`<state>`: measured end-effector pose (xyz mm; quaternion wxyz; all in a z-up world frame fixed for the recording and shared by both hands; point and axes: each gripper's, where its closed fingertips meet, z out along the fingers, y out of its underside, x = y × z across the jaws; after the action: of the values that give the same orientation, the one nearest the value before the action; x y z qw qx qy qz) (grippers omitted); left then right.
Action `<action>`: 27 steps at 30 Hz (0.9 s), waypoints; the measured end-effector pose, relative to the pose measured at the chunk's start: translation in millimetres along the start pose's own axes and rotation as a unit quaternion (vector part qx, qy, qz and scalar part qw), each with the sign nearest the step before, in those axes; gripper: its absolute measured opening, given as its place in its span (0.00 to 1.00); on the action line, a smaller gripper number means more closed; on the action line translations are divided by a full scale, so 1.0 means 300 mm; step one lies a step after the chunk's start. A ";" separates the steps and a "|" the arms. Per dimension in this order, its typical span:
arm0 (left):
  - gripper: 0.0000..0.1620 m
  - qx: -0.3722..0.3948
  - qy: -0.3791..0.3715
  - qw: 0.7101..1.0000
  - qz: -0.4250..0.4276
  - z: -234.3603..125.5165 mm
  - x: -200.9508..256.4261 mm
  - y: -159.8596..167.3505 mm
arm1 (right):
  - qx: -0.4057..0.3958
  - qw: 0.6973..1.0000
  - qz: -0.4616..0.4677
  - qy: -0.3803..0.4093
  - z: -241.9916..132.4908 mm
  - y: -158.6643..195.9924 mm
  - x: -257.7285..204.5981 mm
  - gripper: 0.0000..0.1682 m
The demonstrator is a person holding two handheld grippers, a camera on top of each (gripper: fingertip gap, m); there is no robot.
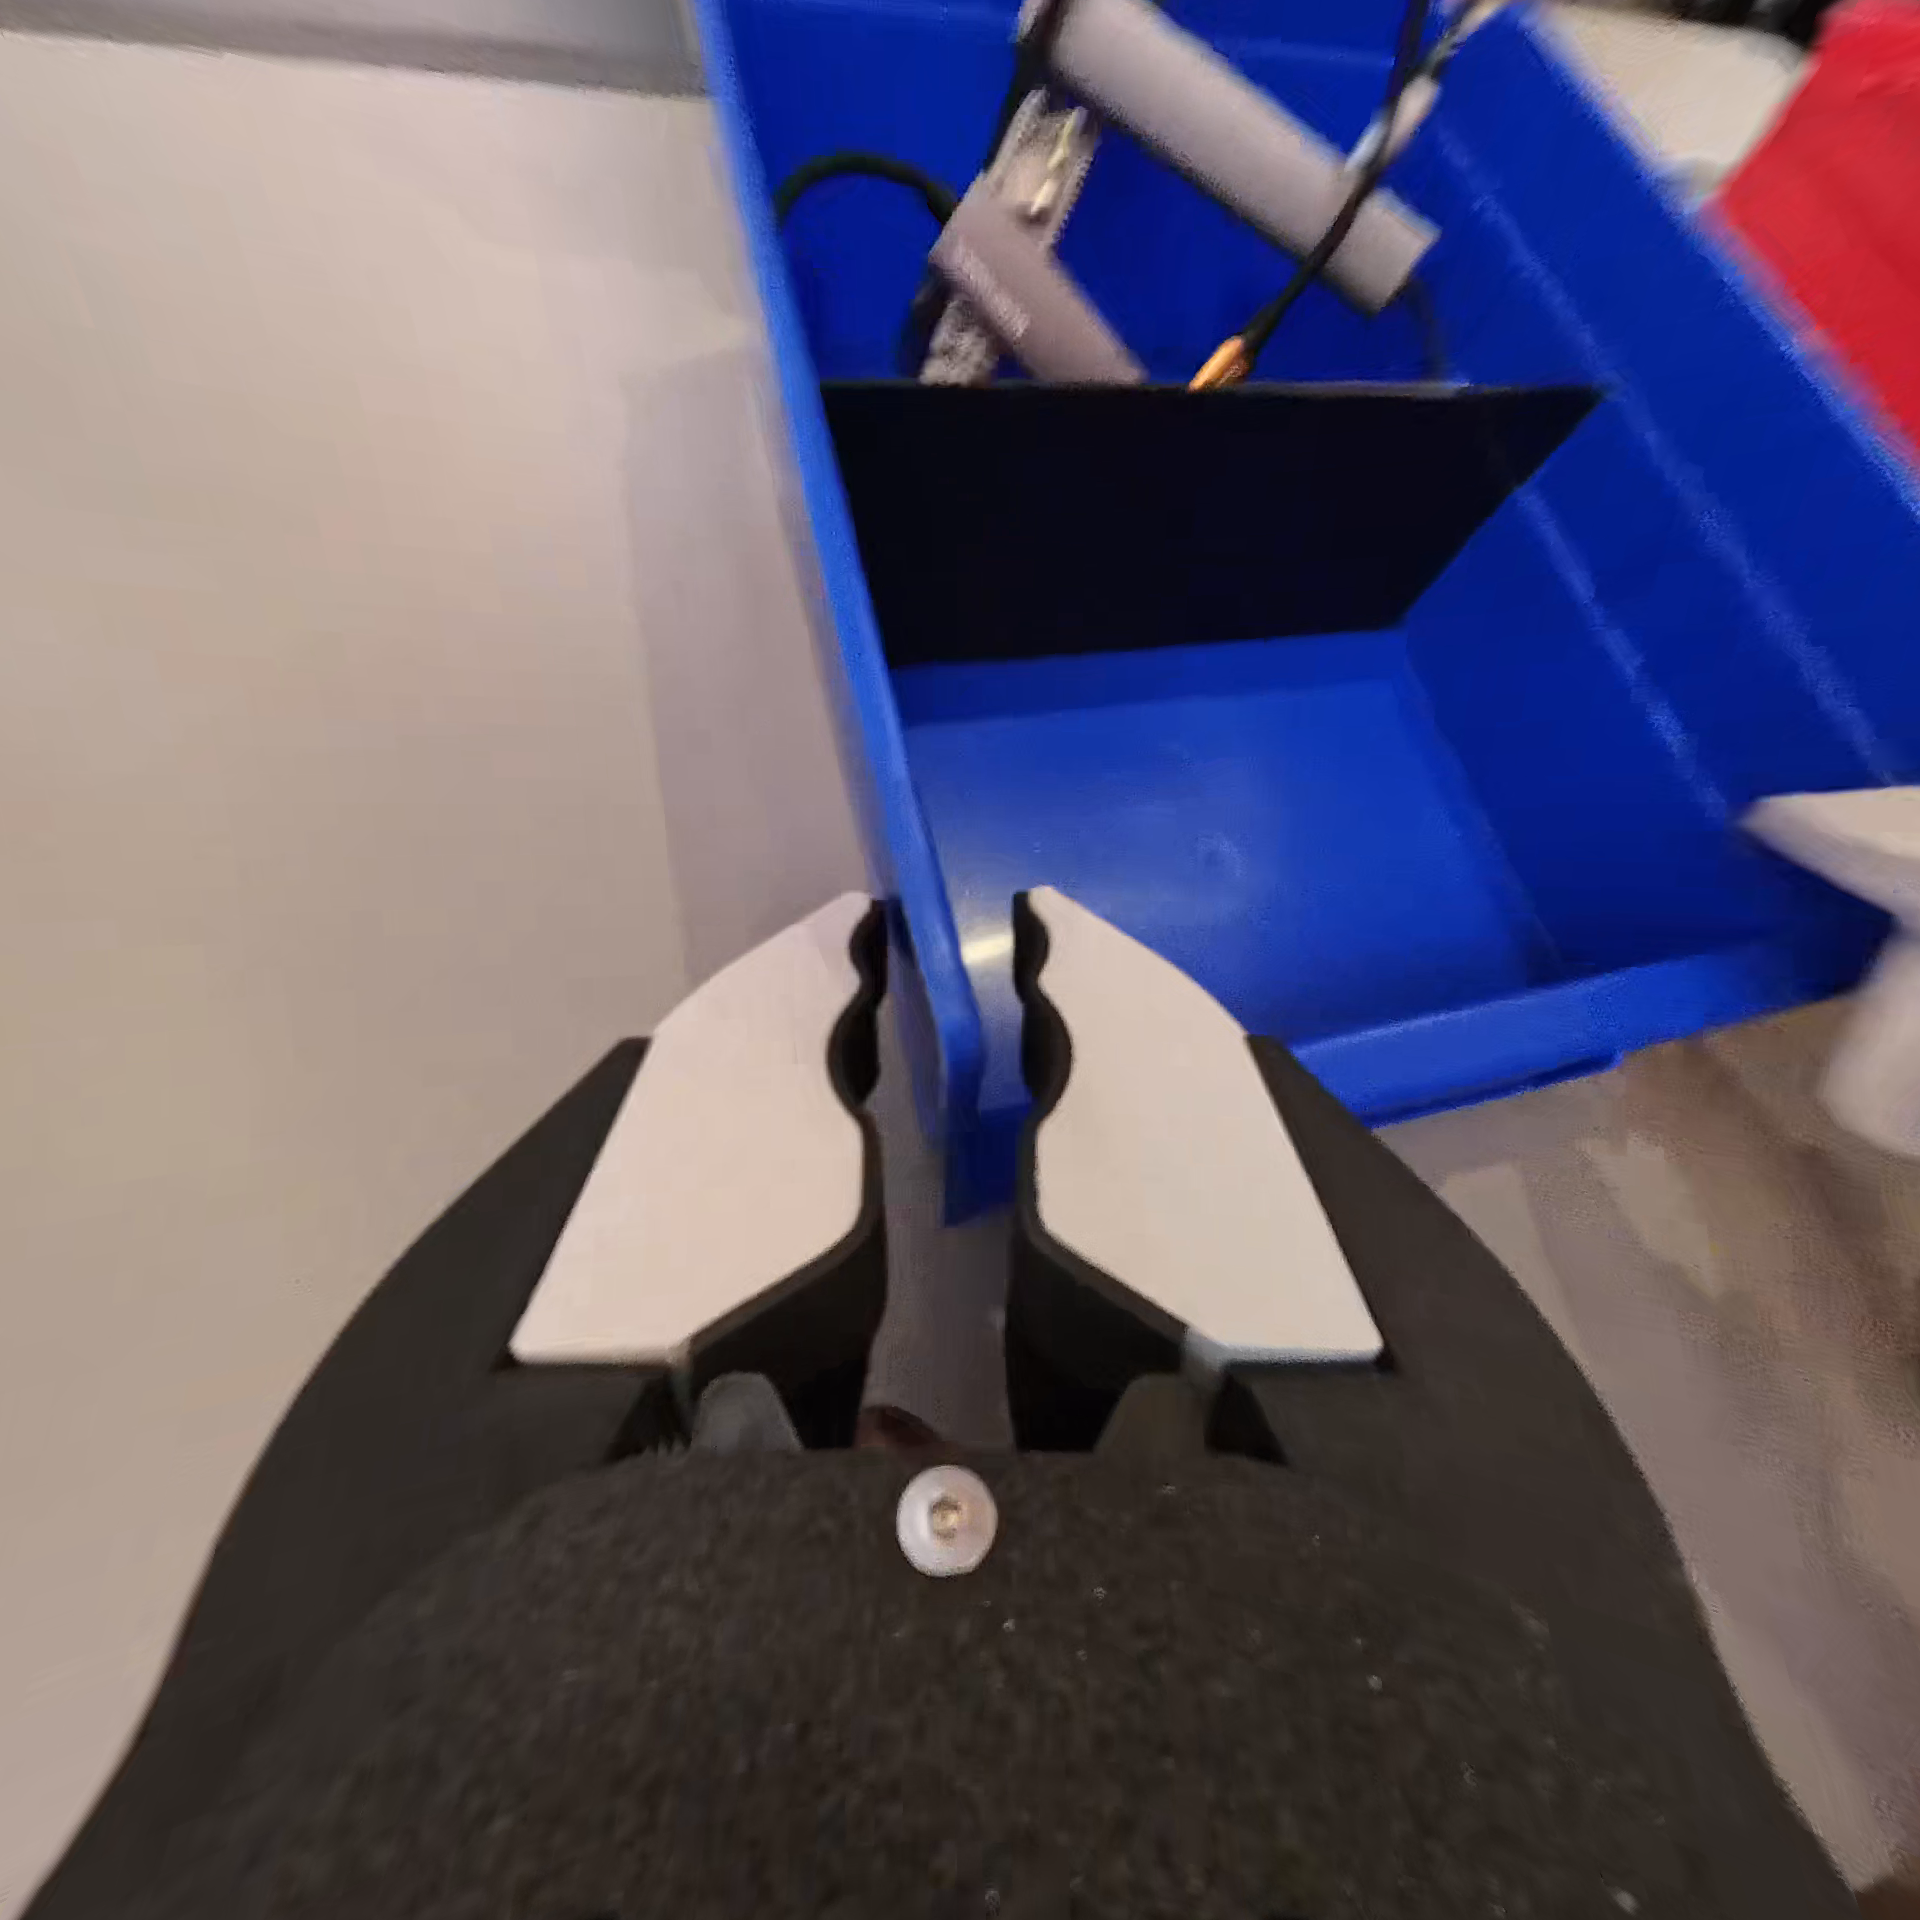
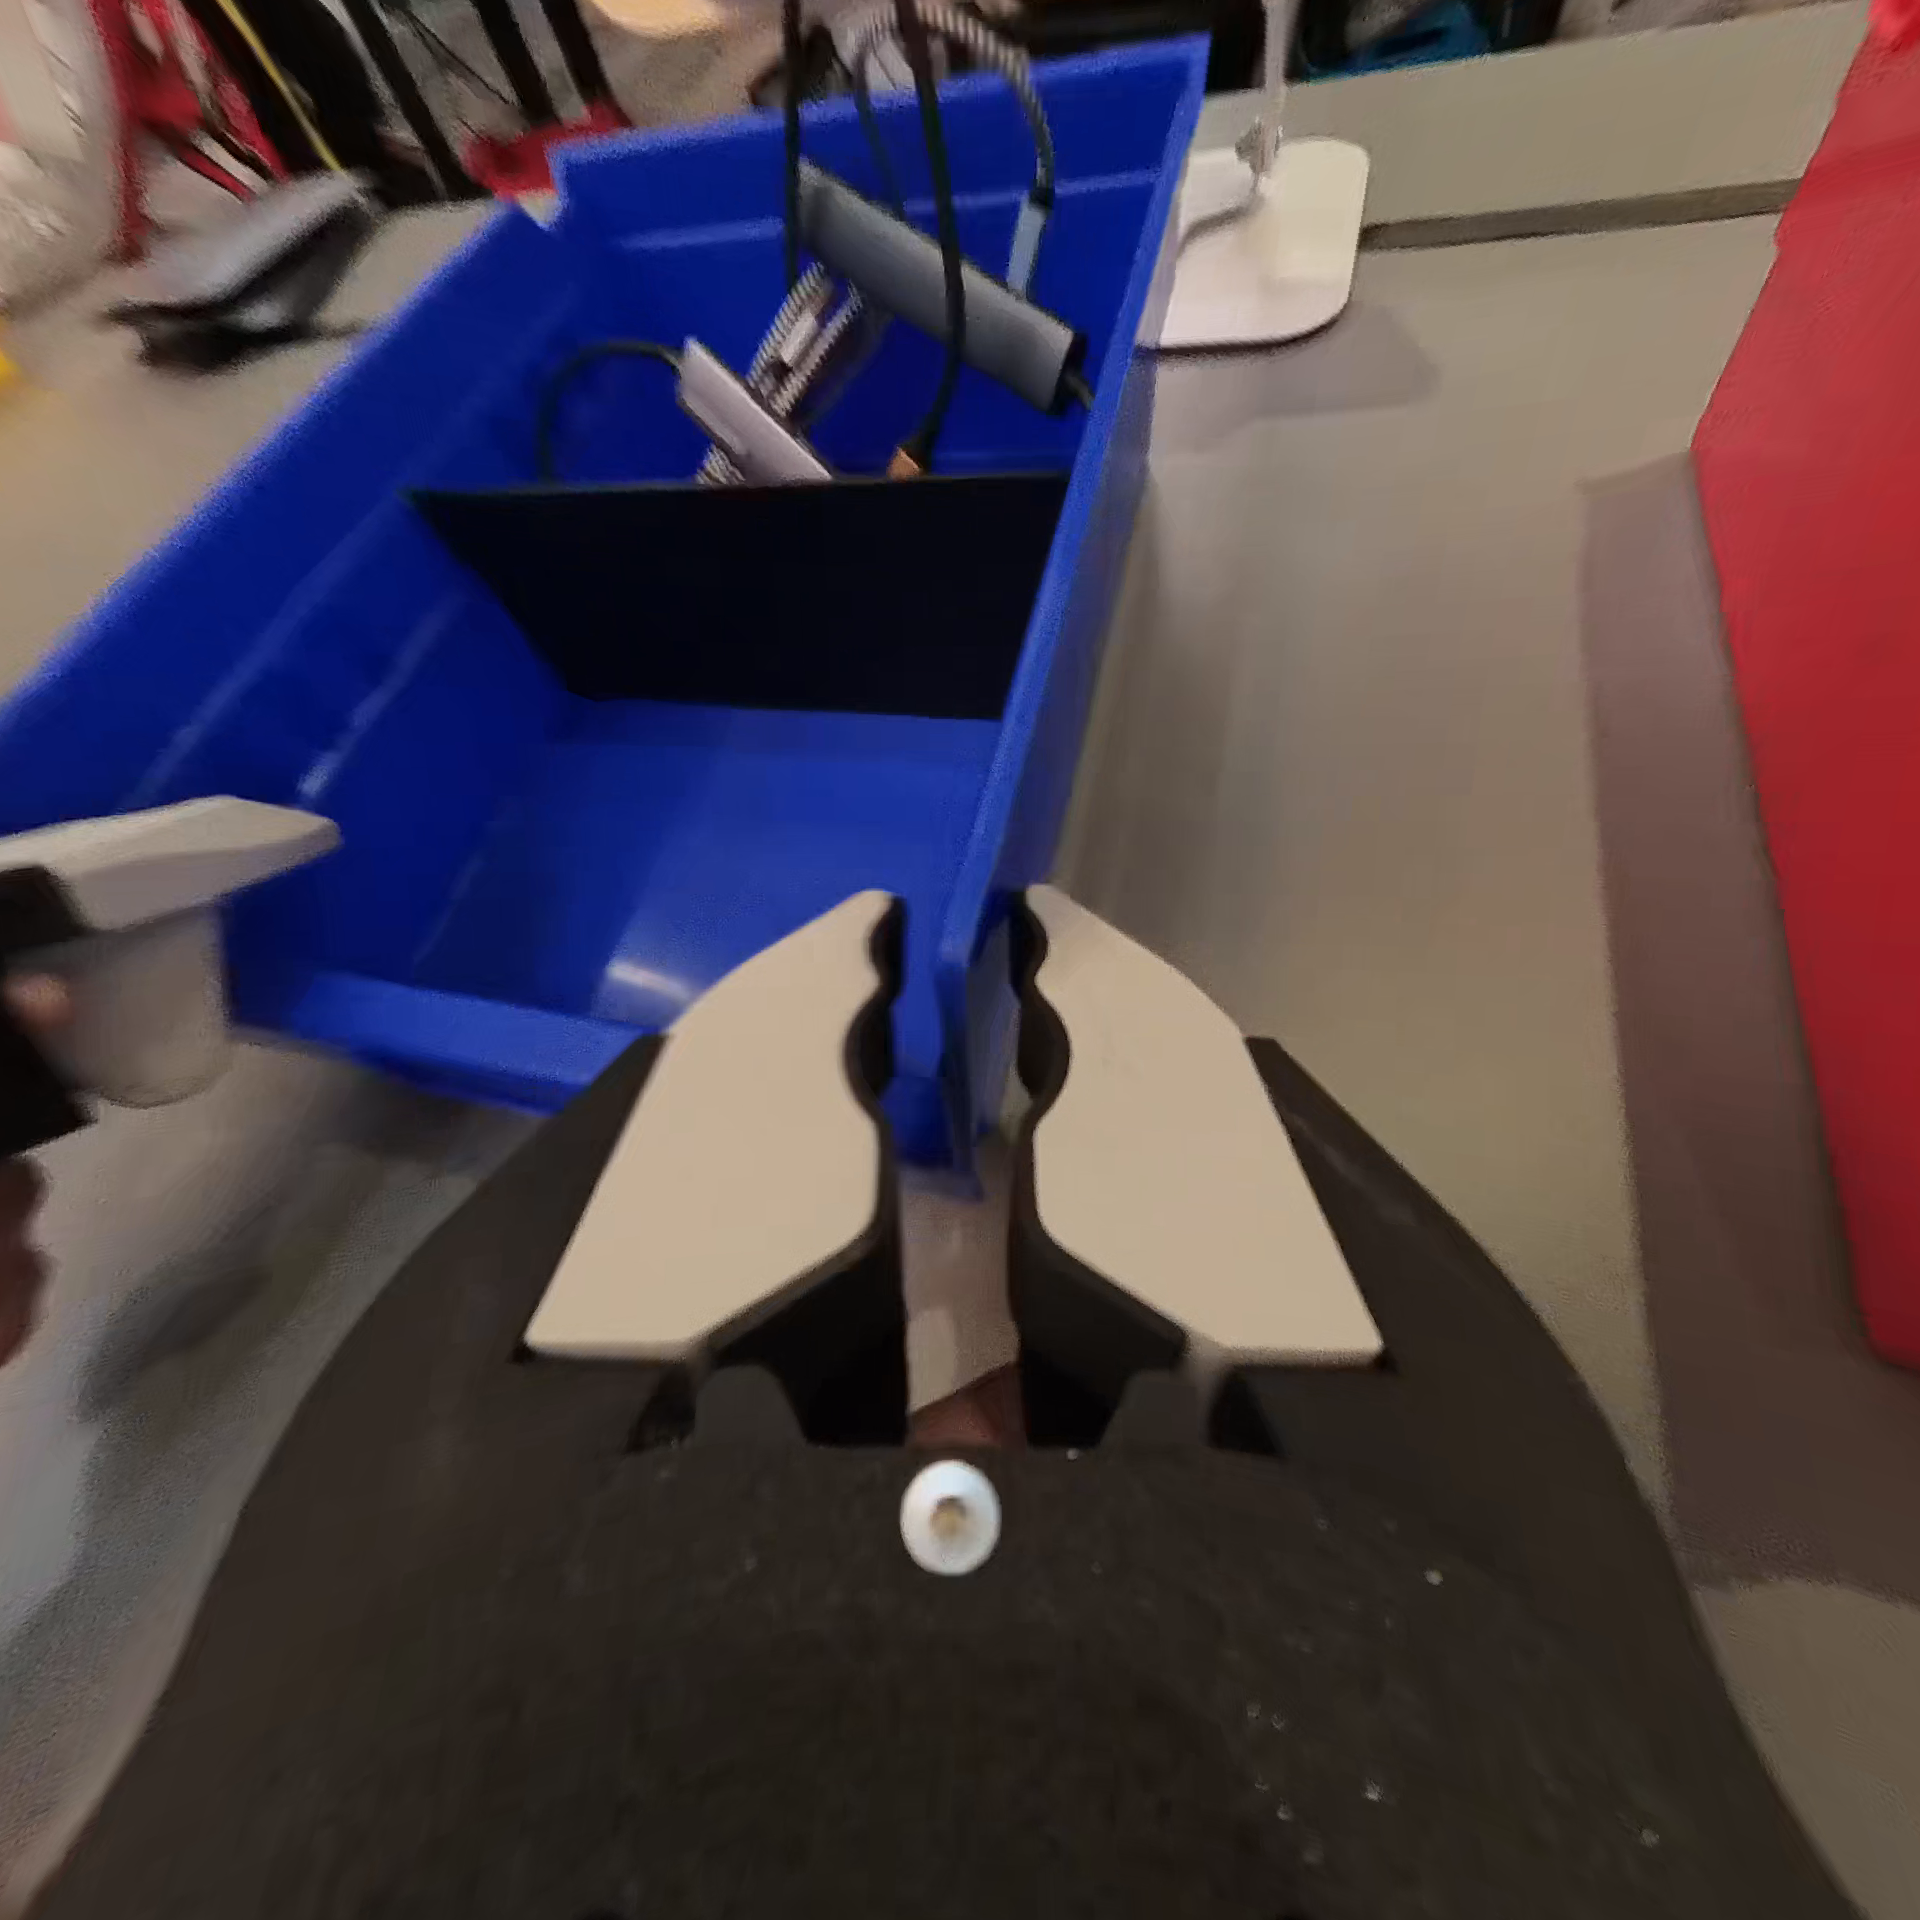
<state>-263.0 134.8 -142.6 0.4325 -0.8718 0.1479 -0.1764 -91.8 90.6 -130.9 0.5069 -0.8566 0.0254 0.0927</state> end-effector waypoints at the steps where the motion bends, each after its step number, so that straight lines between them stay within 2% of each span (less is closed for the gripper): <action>1: 0.11 0.002 0.000 1.000 -0.010 0.006 -0.011 -0.010 | 0.002 0.999 -0.011 0.031 0.022 0.001 0.019 0.05; 2: 0.07 0.001 -0.004 1.000 -0.004 0.008 -0.024 -0.019 | 0.010 0.998 -0.037 0.047 0.033 -0.009 0.024 0.04; 3: 0.06 0.002 -0.010 1.000 0.009 0.004 -0.035 -0.025 | 0.009 0.997 -0.051 0.056 0.040 -0.016 0.017 0.03; 6: 0.03 0.029 -0.058 0.997 0.045 -0.056 -0.114 -0.051 | 0.026 0.998 -0.031 0.057 0.046 -0.041 -0.062 0.03; 10: 0.01 0.051 -0.099 0.993 0.043 -0.171 -0.322 -0.074 | 0.055 0.998 -0.027 0.023 0.080 -0.076 -0.293 0.04; 13: 0.01 0.064 -0.109 0.991 0.049 -0.236 -0.530 -0.096 | 0.054 0.998 -0.024 -0.024 0.154 -0.079 -0.504 0.06; 18: 0.01 0.048 -0.120 0.990 0.063 -0.277 -0.796 -0.091 | 0.035 0.997 -0.052 -0.048 0.292 -0.034 -0.750 0.07; 22: 0.02 0.021 -0.122 0.991 0.042 -0.273 -0.894 -0.044 | 0.002 0.996 -0.031 -0.084 0.331 0.001 -0.841 0.10; 27: 0.02 0.023 -0.132 0.991 0.009 -0.275 -0.923 -0.045 | -0.012 0.989 -0.053 -0.136 0.322 0.012 -0.876 0.13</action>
<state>-545.0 198.3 -134.9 0.4701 -0.8757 0.0928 -0.0596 -363.2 159.9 -130.9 0.4994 -0.8423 -0.0900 0.1816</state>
